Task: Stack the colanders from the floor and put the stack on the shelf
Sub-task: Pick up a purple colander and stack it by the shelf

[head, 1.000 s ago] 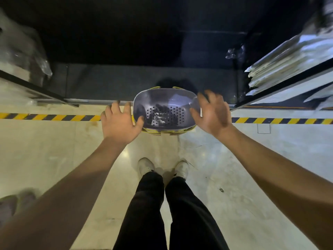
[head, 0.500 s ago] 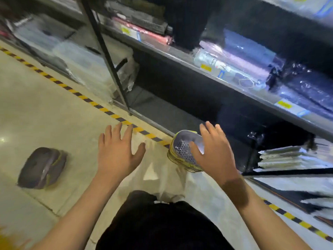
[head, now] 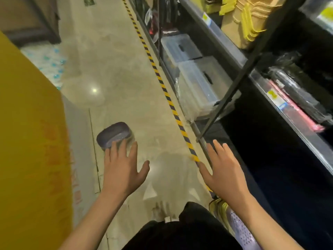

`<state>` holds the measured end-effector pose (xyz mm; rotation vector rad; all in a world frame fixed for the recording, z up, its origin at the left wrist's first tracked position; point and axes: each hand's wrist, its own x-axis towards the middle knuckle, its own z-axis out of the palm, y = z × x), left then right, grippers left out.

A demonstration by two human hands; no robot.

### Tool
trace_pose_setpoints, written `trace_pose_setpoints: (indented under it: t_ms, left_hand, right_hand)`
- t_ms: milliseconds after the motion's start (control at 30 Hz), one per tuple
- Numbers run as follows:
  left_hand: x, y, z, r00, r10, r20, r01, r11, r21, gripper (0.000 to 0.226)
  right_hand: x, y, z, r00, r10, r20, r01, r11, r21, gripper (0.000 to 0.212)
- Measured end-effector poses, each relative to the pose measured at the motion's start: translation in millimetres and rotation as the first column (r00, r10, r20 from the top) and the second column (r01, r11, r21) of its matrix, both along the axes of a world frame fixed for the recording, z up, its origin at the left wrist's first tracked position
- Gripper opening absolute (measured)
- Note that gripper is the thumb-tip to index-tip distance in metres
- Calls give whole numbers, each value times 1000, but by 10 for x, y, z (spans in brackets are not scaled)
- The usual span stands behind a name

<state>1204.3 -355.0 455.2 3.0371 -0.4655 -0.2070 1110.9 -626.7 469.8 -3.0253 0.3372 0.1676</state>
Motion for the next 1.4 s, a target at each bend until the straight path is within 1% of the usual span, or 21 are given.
trace_pose_setpoints:
  t_ms: [133, 233, 400, 533, 667, 767, 900, 1067, 1100, 1200, 1233, 1300, 1400]
  left_hand:
    - [296, 225, -59, 992, 126, -26, -125, 991, 42, 76]
    - [521, 312, -93, 973, 227, -25, -225, 972, 65, 76]
    - [942, 336, -38, 911, 413, -11, -411, 908, 78, 76]
    - [1263, 350, 50, 862, 507, 10, -506, 861, 54, 75]
    - [1550, 521, 19, 815, 580, 9, -580, 814, 37, 75]
    - [1792, 754, -70, 794, 608, -16, -607, 794, 30, 74]
    - [2139, 1170, -215, 800, 600, -4, -600, 800, -29, 74]
    - [2667, 1773, -407, 814, 580, -36, -581, 810, -81, 74]
    - [2785, 1889, -446, 814, 579, -48, -581, 810, -81, 74]
    - [3116, 2191, -608, 810, 582, -67, -586, 809, -58, 76]
    - [3221, 2253, -666, 812, 578, -75, -582, 812, -45, 78]
    - [3427, 2335, -804, 815, 573, -92, -578, 815, -38, 80]
    - [3683, 2397, -1103, 823, 564, -74, -568, 817, -101, 76]
  right_hand:
    - [767, 220, -23, 986, 164, -31, -162, 986, 35, 69]
    - [1320, 314, -76, 965, 262, 0, -260, 961, 97, 67]
    - [2188, 501, -129, 909, 417, -4, -408, 893, 190, 69]
    - [2793, 662, -123, 838, 545, -20, -533, 826, 183, 69]
    - [3308, 907, -159, 772, 634, -44, -622, 768, 153, 68]
    - [3662, 1146, -224, 747, 662, -67, -651, 748, 131, 68]
    - [4063, 1513, -303, 744, 662, -93, -654, 750, 101, 68]
    - [4523, 2008, -406, 751, 643, -151, -641, 765, 69, 70]
    - [4616, 2096, -416, 755, 639, -150, -637, 768, 63, 70]
    - [4866, 2326, -463, 756, 652, -62, -647, 758, 76, 68]
    - [4943, 2379, -492, 758, 650, -55, -646, 760, 78, 67]
    - [5102, 2466, -593, 757, 651, -50, -648, 759, 71, 68]
    - [5353, 2567, -898, 758, 646, -86, -642, 763, 74, 69]
